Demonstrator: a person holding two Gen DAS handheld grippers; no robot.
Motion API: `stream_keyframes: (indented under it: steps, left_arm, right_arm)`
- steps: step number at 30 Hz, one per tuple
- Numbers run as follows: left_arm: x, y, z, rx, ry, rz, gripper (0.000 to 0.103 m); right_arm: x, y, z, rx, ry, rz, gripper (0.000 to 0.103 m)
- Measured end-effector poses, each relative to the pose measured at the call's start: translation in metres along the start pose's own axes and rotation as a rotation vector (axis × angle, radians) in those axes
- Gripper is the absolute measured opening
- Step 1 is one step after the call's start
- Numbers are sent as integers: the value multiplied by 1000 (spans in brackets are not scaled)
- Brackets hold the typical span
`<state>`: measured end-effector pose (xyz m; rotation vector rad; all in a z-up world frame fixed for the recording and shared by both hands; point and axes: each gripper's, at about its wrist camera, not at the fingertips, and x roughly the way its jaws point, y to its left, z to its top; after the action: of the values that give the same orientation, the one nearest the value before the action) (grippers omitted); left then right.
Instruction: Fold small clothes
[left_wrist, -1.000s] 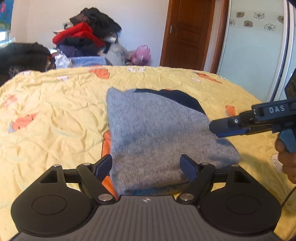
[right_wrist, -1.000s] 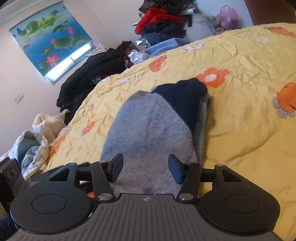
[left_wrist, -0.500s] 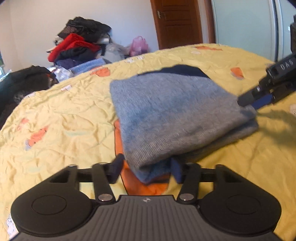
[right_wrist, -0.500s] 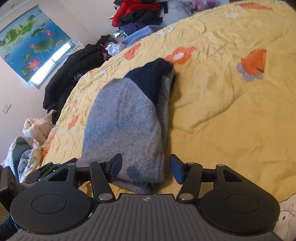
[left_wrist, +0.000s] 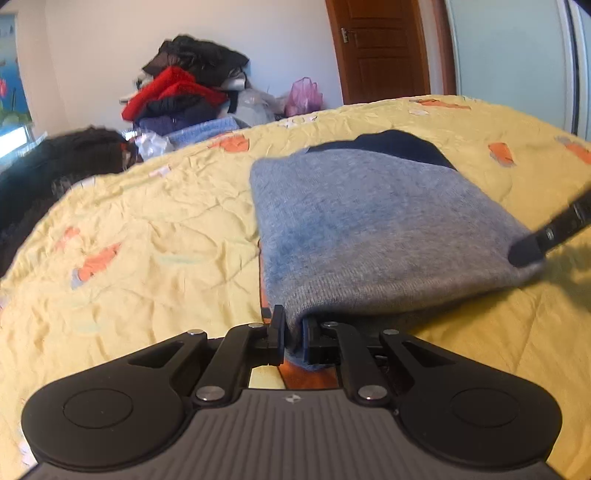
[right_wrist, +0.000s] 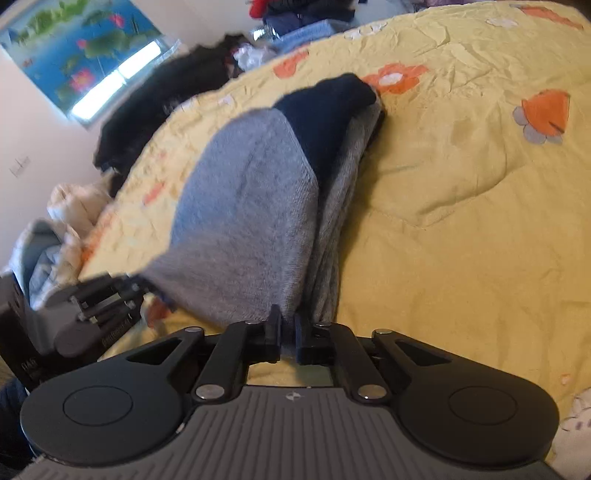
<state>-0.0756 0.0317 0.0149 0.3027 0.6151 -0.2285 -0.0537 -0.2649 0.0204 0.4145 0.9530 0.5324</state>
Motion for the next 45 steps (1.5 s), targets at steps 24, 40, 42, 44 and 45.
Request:
stream_keyframes:
  steps: [24, 40, 42, 44, 45]
  left_arm:
    - [41, -37, 36, -109, 29, -281, 77]
    - [-8, -6, -8, -263, 1, -81, 79]
    - [-8, -14, -9, -230, 6, -72, 81]
    - [-9, -21, -11, -203, 4, -73, 81]
    - [-12, -23, -13, -194, -1, -68, 81]
  right_arm:
    - [97, -40, 182, 80, -83, -132, 19]
    - [-21, 30, -17, -227, -181, -302, 82]
    - [-19, 31, -29, -189, -178, -312, 88]
    - [-19, 32, -33, -170, -183, -335, 89]
    - [-21, 34, -33, -165, -195, -351, 89]
